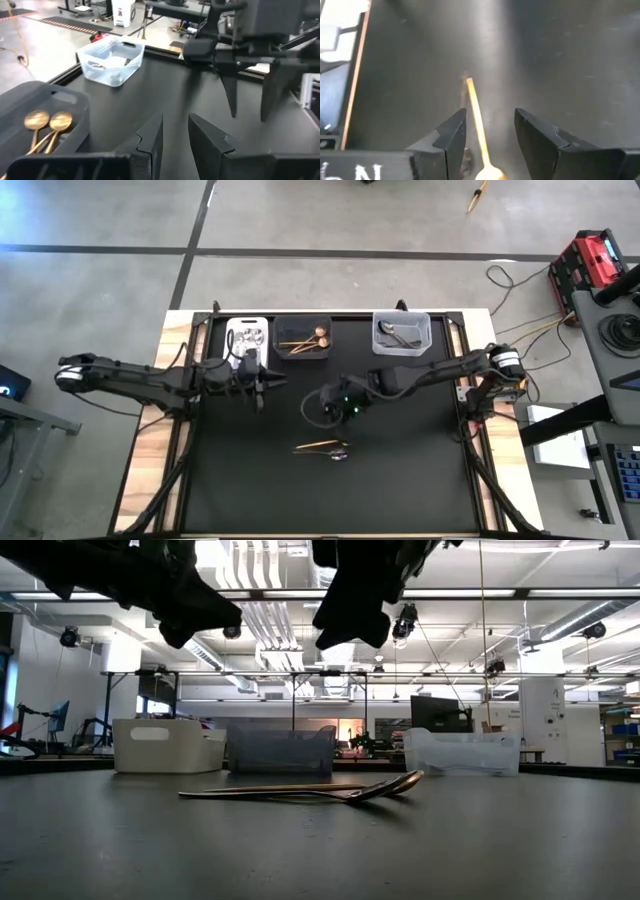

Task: Sort silverware by color (type)
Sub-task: Put the black spoon into the transparent bin

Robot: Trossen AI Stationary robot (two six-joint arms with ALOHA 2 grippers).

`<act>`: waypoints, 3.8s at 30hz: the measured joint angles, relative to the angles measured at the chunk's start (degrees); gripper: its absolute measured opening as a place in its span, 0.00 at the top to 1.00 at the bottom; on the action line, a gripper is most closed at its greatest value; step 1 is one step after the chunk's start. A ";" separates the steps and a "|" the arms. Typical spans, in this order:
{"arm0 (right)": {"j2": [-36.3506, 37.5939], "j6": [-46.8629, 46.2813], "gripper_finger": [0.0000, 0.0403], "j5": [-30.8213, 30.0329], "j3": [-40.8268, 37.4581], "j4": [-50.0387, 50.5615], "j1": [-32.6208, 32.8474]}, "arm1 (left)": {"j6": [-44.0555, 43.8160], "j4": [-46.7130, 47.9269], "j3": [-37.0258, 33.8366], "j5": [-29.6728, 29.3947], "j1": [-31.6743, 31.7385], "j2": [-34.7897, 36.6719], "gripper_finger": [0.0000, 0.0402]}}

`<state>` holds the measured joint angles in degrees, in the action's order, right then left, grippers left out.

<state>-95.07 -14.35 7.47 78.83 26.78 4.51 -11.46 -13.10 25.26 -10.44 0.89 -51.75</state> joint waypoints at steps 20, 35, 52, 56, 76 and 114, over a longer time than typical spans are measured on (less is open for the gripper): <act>-4.70 -8.21 0.63 -9.16 0.02 -2.92 11.47 | -1.09 -3.89 -0.66 0.04 -8.22 -1.11 0.81; -10.65 -8.68 0.63 -9.16 0.26 -6.91 13.75 | -1.09 -5.89 -0.66 0.09 -11.51 -5.69 0.81; -20.07 -7.15 0.63 -13.45 0.66 -7.66 13.78 | -1.11 -7.87 -0.66 0.52 -11.85 -7.06 0.81; -20.12 -6.67 0.63 -15.04 0.66 -7.46 13.76 | -1.09 -7.89 -0.66 0.51 -11.85 -7.06 0.81; -20.94 -4.32 0.63 -18.56 0.44 -9.72 13.62 | -1.09 -7.90 -0.66 0.51 -11.85 -7.23 0.81; -19.65 1.73 0.98 -17.78 7.29 -0.87 13.60 | -2.62 -7.89 -1.09 6.87 -12.90 -8.67 0.65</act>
<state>-114.72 -12.62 -10.31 86.12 25.91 18.11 -14.09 -20.99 24.17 -3.57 -12.01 -60.41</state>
